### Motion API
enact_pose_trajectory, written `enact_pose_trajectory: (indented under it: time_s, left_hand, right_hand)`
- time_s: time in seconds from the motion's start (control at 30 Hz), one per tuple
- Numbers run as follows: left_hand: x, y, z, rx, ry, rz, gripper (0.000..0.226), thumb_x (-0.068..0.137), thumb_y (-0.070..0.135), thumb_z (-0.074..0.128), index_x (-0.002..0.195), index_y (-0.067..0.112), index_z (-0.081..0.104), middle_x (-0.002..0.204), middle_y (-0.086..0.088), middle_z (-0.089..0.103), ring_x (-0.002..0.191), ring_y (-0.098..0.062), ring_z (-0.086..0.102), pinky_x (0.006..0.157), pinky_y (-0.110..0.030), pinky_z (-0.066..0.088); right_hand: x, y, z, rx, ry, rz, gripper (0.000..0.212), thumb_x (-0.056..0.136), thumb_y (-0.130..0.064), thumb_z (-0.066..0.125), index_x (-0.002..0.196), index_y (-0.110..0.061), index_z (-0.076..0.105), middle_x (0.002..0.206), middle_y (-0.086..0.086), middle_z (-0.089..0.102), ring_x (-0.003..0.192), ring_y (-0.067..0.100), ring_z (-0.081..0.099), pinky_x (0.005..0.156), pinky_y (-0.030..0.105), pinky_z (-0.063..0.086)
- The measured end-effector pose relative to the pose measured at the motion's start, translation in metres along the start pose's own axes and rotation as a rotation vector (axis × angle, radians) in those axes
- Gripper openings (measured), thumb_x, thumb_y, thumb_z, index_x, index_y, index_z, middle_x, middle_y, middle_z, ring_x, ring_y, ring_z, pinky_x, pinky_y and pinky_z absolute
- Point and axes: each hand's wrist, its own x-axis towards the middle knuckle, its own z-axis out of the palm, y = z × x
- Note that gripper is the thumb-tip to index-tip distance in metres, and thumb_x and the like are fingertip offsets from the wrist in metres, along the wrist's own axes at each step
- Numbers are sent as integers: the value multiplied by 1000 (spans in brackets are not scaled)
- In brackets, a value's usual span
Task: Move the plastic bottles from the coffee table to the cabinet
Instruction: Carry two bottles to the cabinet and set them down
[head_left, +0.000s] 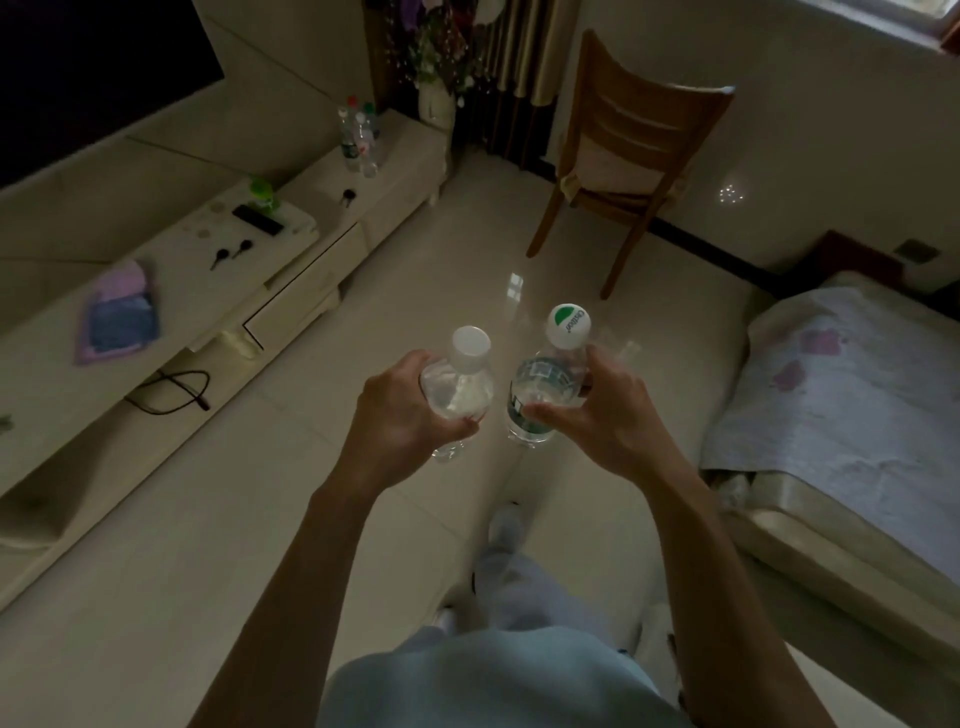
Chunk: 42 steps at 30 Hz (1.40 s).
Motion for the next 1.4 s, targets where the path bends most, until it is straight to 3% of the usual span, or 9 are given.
enact_pose_trajectory:
  time_s: [0.47,0.67,0.87,1.03,1.2,1.4]
  left_hand:
    - [141,17,-7,26,55,-110,62,55,45,86,109,27,60,94,9,68,84,-11,64,75,-33,56]
    - [199,31,5,29,80,-106,64,58,38,87,111,20,58,94,6,65,82,-12,60,68,-22,47]
    - [235,22,4,-35,92,-125,65,55,40,86,112,22,59,97,8,65,86,-12,62,78,-36,56]
    - [275,-1,-13,-64,84,-159,60,55,39,87,108,26,62,94,14,66,86,-6,63,73,-25,53]
    - [344,-17,-42,-71,27,-159,64,54,41,87,111,26,61,97,11,68,88,-7,64,79,-32,56]
    - [426,-33,-84,-60,21,-104,70,55,37,88,117,26,58,102,11,68,90,-7,63,77,-22,52]
  right_hand:
    - [162,12,-36,40,-53,-78,84,54,-63,67,126,-23,50,120,-1,63,101,15,64,84,41,57]
    - [221,20,-47,15,-64,-103,73,66,-38,82,128,-18,49,123,1,62,104,16,61,88,41,54]
    - [270,15,-39,1,-129,-100,66,67,-34,83,124,-20,51,118,0,63,100,15,62,86,41,55]
    - [322,0,-20,-40,-174,-89,67,68,-34,83,124,-20,51,117,-2,62,98,12,61,85,38,55]
    - [386,-22,-2,-69,-171,-62,64,67,-36,82,121,-21,51,114,-5,61,96,11,60,84,34,53]
    - [462,-55,8,-92,-131,-8,68,66,-38,82,123,-20,50,118,0,63,98,14,61,87,38,54]
